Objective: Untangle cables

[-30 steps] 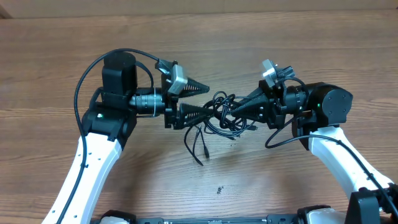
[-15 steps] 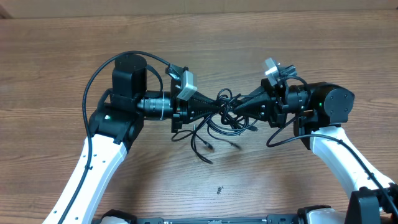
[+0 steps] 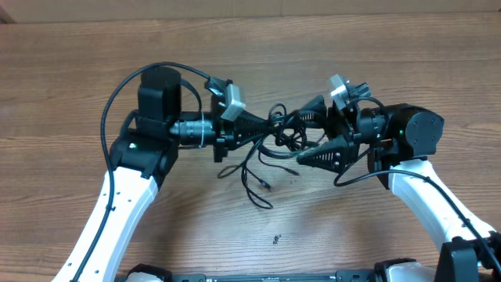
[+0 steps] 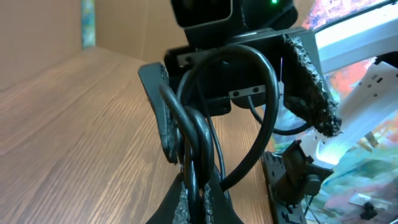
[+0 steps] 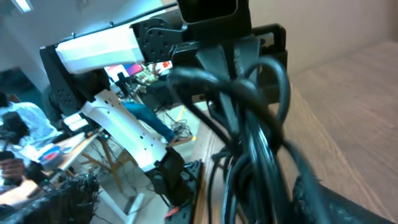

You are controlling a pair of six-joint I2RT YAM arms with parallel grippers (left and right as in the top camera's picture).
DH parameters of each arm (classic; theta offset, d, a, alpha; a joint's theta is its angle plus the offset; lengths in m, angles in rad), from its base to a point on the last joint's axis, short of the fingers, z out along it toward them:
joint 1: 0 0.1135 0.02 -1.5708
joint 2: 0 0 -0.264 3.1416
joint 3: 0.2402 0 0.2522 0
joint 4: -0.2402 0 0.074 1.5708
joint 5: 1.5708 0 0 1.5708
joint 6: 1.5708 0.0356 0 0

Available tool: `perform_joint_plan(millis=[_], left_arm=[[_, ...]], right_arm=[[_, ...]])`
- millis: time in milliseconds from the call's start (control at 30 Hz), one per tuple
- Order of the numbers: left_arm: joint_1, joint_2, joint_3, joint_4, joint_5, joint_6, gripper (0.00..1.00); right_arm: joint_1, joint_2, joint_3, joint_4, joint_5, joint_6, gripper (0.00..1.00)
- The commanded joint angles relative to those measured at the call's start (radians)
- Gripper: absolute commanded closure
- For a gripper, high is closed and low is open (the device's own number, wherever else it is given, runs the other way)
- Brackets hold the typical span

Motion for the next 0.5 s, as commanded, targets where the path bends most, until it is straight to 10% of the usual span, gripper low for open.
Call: perform_joint_plan(millis=[0, 467], left_arm=[[0.065, 0.001, 0.005, 0.024, 0.143, 0.007, 0.96], [0.184, 0.0, 0.005, 0.024, 0.374, -0.067, 0.96]], right_arm=[[0.004, -0.019, 0.014, -0.003, -0.035, -0.001, 0.0], [0.003, -0.018, 0.014, -0.235, 0.189, 0.003, 0.0]])
